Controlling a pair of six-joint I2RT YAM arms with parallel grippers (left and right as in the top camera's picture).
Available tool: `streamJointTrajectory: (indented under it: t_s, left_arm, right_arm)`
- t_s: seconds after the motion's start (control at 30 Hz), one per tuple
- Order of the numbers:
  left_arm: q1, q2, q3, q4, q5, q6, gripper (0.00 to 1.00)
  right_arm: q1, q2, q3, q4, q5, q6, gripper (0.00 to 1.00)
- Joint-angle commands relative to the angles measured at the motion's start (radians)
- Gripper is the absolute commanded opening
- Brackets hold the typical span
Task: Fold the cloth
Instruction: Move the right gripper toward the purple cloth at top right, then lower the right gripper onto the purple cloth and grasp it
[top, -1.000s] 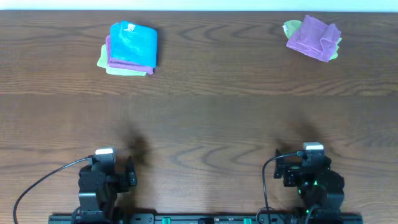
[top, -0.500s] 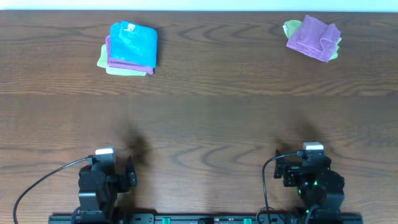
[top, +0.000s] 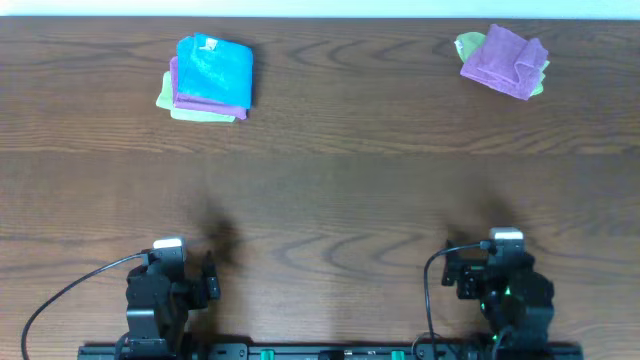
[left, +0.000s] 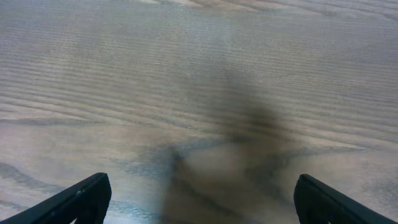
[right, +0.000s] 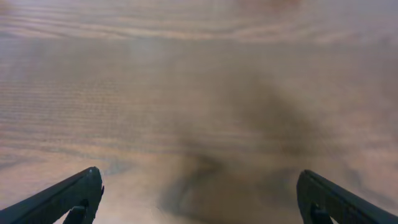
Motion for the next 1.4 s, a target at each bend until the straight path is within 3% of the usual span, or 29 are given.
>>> streamJointTrajectory:
  t_s: [0.0, 0.37, 0.7, 0.97, 1.37]
  left_arm:
    - [0.005, -0.009, -0.015, -0.02, -0.018, 0.018, 0.95]
    - [0.005, -0.009, -0.015, -0.02, -0.018, 0.018, 0.95]
    - [0.005, -0.009, -0.015, -0.02, -0.018, 0.018, 0.95]
    - [0.005, -0.009, -0.015, -0.02, -0.018, 0.018, 0.95]
    - [0.005, -0.009, -0.015, -0.02, -0.018, 0.018, 0.95]
  right_arm:
    - [-0.016, 0.14, 0.126, 0.0, 0.03, 0.109, 0.99]
    - [-0.126, 0.937, 0.893, -0.21, 0.031, 0.17, 0.99]
    - [-0.198, 1.433, 1.387, -0.293, 0.029, 0.145, 0.99]
    - [-0.225, 1.704, 1.577, -0.225, -0.045, 0.064, 0.99]
    - [-0.227, 1.849, 1.58, 0.021, -0.08, 0.04, 0.99]
